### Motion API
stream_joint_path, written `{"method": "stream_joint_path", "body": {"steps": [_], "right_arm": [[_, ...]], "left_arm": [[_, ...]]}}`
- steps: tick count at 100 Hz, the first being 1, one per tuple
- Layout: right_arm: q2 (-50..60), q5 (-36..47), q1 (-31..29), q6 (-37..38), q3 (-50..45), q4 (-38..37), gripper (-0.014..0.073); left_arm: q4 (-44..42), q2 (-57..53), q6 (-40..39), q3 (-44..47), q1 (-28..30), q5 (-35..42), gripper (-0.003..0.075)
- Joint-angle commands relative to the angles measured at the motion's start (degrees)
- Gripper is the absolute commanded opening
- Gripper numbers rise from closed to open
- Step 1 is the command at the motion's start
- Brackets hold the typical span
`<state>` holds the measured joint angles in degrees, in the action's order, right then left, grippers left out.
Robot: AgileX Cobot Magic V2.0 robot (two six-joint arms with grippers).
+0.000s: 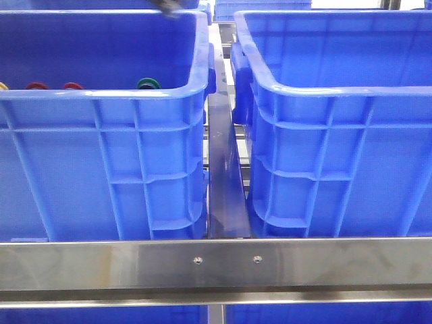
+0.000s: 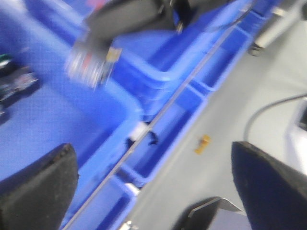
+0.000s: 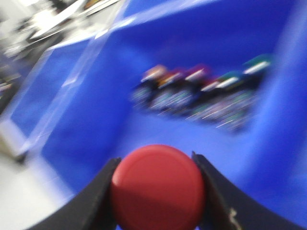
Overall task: Pick red and yellow buttons and place in box
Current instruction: 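Lower the red button into the empty bin and open the right gripper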
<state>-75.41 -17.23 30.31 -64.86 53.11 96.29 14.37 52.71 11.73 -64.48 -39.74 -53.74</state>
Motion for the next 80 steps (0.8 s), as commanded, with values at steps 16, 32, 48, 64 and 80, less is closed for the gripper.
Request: {"method": "stream_joint_path", "body": {"steps": [16,32,48,64,80], "right_arm": [[1.55,15.55,-8.04,-10.42,2.01,2.18,0.0026],[1.13,25.07,-12.7,-16.52,2.01,2.18,0.0026],[-1.76,25.7,-17.33,-18.93,2.01,2.11,0.0026],[-7.71,25.71,-21.27,-18.93,3.3,2.11,0.0026],[-13.66,25.61,-23.96,-18.93,6.48,2.11,0.0026]], "left_arm": [[-6.23,-2.87,-9.6,-0.23,-0.19,9.23,0.061],[-16.95,-5.67,-22.98,4.0,-0.19,14.96,0.061],[-35.06,-8.4,-40.59,8.45,-0.19,15.44,0.061],[-49.38,-10.66,-51.85,10.61,-0.19,11.72,0.061],[-53.68,-11.0,-53.29,10.65,-0.19,7.73,0.061]]}}
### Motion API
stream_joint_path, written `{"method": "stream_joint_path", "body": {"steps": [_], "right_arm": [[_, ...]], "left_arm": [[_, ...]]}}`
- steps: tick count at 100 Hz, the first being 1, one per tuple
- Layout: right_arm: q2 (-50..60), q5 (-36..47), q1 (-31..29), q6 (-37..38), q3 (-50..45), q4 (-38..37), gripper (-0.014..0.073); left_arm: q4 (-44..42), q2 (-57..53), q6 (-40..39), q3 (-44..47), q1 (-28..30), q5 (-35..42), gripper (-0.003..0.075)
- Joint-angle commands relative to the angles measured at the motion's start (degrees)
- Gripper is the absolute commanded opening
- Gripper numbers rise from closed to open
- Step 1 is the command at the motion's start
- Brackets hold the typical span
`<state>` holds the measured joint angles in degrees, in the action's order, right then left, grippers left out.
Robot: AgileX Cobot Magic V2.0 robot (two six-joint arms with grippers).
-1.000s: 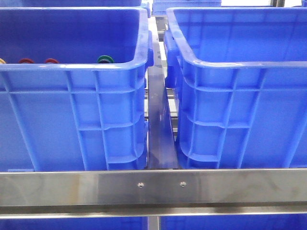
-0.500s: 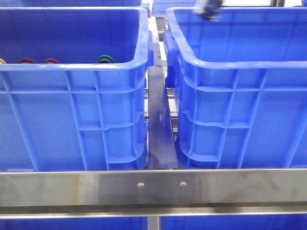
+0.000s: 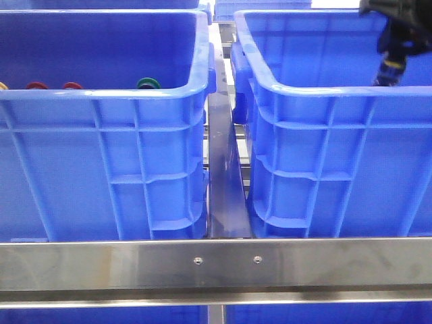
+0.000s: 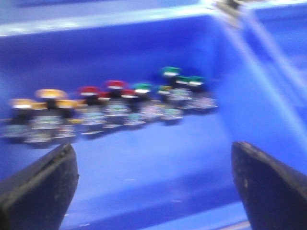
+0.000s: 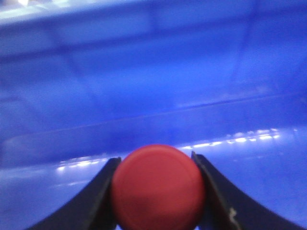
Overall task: Pick red and yellow buttons and place in box
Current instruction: 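Lower the red button into the empty bin and open the right gripper, then move the left gripper back over the button rows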
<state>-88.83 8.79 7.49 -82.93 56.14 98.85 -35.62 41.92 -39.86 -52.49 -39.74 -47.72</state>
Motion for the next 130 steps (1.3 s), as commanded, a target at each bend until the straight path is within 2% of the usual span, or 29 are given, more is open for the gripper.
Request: {"method": "stream_joint_path", "body": {"steps": [1,11,18,25,42,54,93,130], "right_arm": [[-0.47,-0.48,-1.25,-0.87,3.59,-0.45,0.0027],[-3.12,-0.71,-1.33,-0.87,5.26,-0.46,0.0029],[-4.69,-1.27,-1.33,-0.87,6.38,-0.51,0.0062],[-5.82,-1.88,-1.33,-0.91,7.24,-0.51,0.0152],[-6.68,-1.64,-1.33,-0.91,8.19,-0.51,0.0458],[-6.68,-0.03,-1.33,-0.91,8.58,-0.51,0.0557],[-0.87,0.88,-1.21,-2.64,6.8,-0.46,0.0563],[19.87,-1.64,-1.15,-4.59,-6.89,-0.46,0.0563]], "left_arm": [[-3.69,-0.22,-1.7,-1.35,-0.19,1.71,0.061],[-3.45,-0.22,-1.7,-1.35,-0.19,1.71,0.061],[-3.45,-0.22,-1.59,-1.35,-0.19,2.19,0.061],[-3.34,-0.22,-1.59,-1.35,-0.19,2.29,0.061],[-3.88,-0.22,-1.27,-1.35,-0.19,2.29,0.0609],[-4.03,-0.22,-1.27,-1.35,-0.19,2.29,0.0609],[-5.27,-0.22,0.09,-1.35,-0.19,1.85,0.0608],[-5.27,-0.22,0.09,-1.35,-0.19,1.85,0.0608]]}}
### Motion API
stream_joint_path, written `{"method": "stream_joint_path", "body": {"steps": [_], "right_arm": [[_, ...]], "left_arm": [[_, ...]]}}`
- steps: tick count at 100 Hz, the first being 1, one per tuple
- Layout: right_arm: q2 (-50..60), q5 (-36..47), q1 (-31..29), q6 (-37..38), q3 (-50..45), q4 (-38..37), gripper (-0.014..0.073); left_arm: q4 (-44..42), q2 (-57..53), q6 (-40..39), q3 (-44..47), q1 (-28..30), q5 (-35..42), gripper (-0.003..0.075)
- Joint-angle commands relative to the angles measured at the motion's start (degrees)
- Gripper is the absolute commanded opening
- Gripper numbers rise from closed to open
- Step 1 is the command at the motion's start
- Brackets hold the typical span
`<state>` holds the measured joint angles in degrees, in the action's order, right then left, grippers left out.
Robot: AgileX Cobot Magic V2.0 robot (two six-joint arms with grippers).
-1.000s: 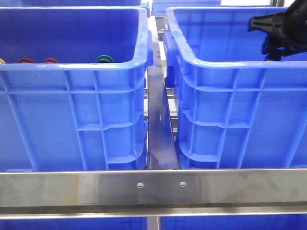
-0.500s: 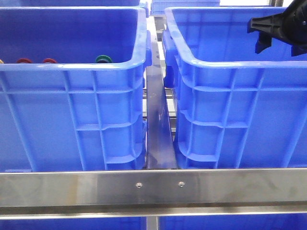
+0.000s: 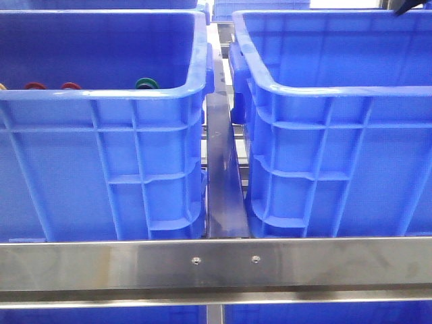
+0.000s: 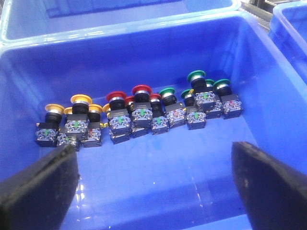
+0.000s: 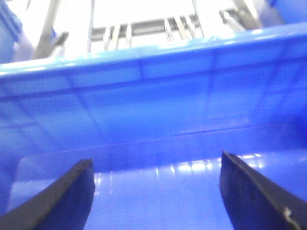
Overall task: Pick red and yellow buttons and place in box
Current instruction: 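Move the left gripper back over the button rows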
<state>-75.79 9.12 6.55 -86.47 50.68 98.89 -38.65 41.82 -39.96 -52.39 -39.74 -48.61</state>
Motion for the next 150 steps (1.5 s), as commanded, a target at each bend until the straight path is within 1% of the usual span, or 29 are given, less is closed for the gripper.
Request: {"method": "stream_joint_path", "body": {"steps": [1,24,35,48,63,68,75,80,92,94,99,104,134,141,150], "right_arm": [[7.91,-2.3,-0.21,-1.05,-2.15,-0.5,0.0563],[25.56,-7.58,-0.21,-1.05,-12.68,-0.5,0.0563],[32.53,-7.21,-0.21,-1.24,-17.08,-0.5,0.0563],[40.5,-5.62,-0.21,-3.71,-22.22,-0.5,0.0563],[45.84,-4.99,-0.21,-3.85,-25.46,-0.5,0.0553],[46.72,-4.99,-0.21,-3.85,-25.96,-0.5,0.0525],[47.07,-4.99,-0.21,-3.85,-26.04,-0.5,0.0442],[47.07,-4.99,-0.21,-3.85,-26.04,-0.5,0.0359],[47.07,-4.99,-0.21,-3.85,-26.04,-0.5,0.0113],[47.07,-4.99,-0.21,-3.85,-26.04,-0.5,0.0087],[47.07,-4.99,-0.21,-3.85,-26.04,-0.5,-0.0006],[47.07,-4.99,-0.21,-3.85,-26.04,-0.5,-0.0072],[47.07,-5.0,-0.21,-3.85,-26.04,0.11,-0.0067],[47.07,-5.0,-0.21,-3.85,-26.04,0.11,-0.0067],[47.07,-5.0,-0.21,-3.85,-26.04,0.16,-0.0067]], "left_arm": [[-2.23,-0.12,0.19,-1.45,-0.19,2.74,0.0608],[-2.23,-0.12,0.19,-1.45,-0.19,2.74,0.0608],[-2.23,-0.12,0.19,-1.45,-0.19,2.74,0.0608],[-2.23,-0.12,0.19,-1.45,-0.19,2.74,0.0608],[-2.23,-0.12,0.19,-1.45,-0.19,2.74,0.0608],[-2.23,-0.12,0.19,-1.45,-0.19,2.74,0.0608],[-2.23,-0.12,0.19,-1.45,-0.19,2.74,0.0608],[-2.23,-0.12,0.19,-1.45,-0.19,2.74,0.0608],[-2.23,-0.12,0.19,-1.45,-0.19,2.74,0.0608],[-2.23,-0.12,0.19,-1.45,-0.19,2.74,0.0608],[-2.23,-0.12,0.19,-1.45,-0.19,2.74,0.0608],[-2.23,-0.12,0.19,-1.45,-0.19,2.74,0.0608],[-1.05,0.0,0.19,-2.0,-0.19,3.18,0.0608],[-1.05,0.69,0.19,-3.7,-0.19,1.37,0.0608],[-1.66,2.86,0.19,-7.32,-0.19,-3.32,0.0608]]}}
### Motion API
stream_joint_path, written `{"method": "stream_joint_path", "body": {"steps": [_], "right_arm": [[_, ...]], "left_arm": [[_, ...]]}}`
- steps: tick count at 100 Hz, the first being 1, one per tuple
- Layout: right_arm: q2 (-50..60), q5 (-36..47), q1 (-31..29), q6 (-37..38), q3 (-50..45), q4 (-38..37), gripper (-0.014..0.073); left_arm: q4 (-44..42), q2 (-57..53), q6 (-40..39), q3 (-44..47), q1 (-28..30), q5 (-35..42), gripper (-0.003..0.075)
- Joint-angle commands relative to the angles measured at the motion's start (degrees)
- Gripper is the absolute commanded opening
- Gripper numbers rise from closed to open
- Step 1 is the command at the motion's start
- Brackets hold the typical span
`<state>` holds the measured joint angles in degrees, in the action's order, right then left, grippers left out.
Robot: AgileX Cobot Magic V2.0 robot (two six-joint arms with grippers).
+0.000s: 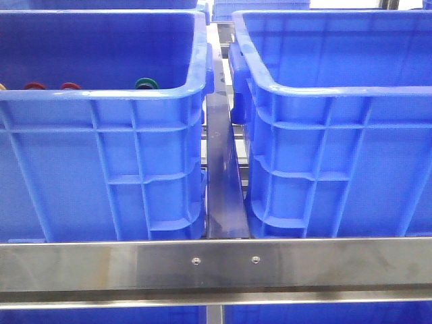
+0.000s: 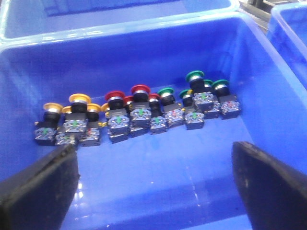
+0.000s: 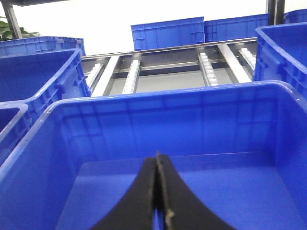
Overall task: Pick red and yellow buttons and place in box
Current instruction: 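Move the left gripper back over the button rows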
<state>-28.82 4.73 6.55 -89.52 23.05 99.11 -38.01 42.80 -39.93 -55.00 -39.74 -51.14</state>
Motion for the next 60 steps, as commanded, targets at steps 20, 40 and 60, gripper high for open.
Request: {"method": "stream_joint_path", "body": {"steps": [20,40,60], "right_arm": [[0.1,-0.61,-0.21,-0.81,1.6,-0.07,-0.0067],[0.1,-0.61,-0.21,-0.81,1.6,-0.07,-0.0067],[0.1,-0.61,-0.21,-0.81,1.6,-0.07,-0.0067]], "left_arm": [[-3.69,8.64,2.8,-11.14,-0.19,-6.17,0.0608],[2.84,15.67,13.2,-12.14,5.42,-4.85,0.0608],[20.09,20.57,27.54,-12.14,19.12,3.3,0.0608]]}}
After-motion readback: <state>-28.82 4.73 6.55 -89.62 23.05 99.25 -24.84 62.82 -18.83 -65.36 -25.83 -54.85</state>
